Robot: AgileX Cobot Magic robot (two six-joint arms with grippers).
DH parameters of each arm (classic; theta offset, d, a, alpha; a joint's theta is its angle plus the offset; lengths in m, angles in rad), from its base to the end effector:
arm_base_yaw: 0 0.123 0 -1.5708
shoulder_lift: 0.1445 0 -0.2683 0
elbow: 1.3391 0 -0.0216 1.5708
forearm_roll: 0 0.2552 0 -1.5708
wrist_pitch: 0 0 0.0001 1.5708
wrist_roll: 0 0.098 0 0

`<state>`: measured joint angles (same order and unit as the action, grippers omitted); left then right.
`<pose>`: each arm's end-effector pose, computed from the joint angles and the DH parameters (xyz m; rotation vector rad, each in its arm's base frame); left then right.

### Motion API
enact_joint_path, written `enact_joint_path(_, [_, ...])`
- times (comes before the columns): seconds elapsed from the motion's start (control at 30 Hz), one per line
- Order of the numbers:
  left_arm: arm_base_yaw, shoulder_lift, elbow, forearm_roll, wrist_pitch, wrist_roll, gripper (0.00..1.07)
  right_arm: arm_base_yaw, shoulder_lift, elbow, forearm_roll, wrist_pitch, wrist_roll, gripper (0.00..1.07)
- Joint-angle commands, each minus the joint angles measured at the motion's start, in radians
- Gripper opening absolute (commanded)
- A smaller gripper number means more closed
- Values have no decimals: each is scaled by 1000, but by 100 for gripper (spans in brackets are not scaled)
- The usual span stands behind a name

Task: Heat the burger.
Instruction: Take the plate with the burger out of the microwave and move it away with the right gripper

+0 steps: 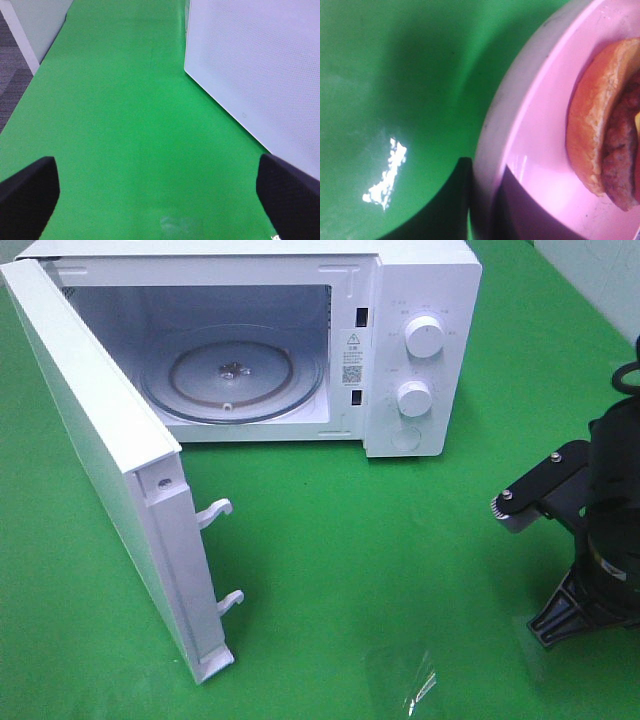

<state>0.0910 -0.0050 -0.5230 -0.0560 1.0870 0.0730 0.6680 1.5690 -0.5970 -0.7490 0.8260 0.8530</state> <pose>0.0178 -0.0033 0.2807 -0.0140 2.0415 0.0357 0.2013 0.0963 0.1200 -0.5221 2.7640 -0.6602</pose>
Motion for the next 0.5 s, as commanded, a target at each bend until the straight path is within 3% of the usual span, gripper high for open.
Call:
enact_joint_path(0.03, [3,-3,3,4,-17,0,100,-5,51,-10,-85,9,79,0])
enact_joint_path(0.5, [3,-3,3,4,-17,0,100,-43,167,-10,-152,-66,302,5])
